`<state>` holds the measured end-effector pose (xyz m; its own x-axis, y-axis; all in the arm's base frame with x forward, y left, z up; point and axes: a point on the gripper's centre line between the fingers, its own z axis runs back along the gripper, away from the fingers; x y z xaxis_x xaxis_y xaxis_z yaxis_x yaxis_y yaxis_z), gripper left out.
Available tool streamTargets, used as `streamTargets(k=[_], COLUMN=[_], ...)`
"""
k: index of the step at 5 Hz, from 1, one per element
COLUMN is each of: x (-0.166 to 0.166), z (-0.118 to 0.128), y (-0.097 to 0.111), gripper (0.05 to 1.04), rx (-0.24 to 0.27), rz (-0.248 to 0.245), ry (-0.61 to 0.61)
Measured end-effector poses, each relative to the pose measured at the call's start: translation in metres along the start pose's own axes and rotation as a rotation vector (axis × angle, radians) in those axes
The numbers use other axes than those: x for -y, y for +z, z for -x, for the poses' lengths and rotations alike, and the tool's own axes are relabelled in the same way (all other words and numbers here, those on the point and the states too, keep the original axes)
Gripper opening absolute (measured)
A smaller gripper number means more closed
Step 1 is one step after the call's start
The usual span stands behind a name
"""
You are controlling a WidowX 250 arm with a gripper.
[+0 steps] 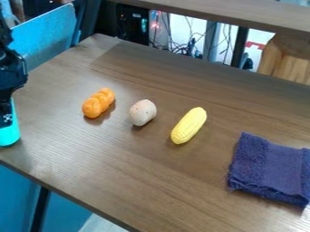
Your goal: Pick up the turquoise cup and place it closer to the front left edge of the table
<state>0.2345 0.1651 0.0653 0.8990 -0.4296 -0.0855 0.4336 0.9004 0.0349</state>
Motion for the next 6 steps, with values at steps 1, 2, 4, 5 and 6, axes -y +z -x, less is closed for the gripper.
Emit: streamTargets(k=[1,2,4,5,6], x=[0.016,0.044,0.071,0.067,0.064], z=[-0.008,-0.02,-0.029,-0.033,-0.035], y=[-0.004,-0.001,0.0,-0.002,-0.009], gripper=[0.1,0.1,0.1,0.124,0.324], rx=[-0.007,0.008,0.011,0.013,-0.006], rz=[0.017,0.03,0.023,0.006,0.022], ry=[-0.065,-0.168,-0.258,-0.244,-0.25])
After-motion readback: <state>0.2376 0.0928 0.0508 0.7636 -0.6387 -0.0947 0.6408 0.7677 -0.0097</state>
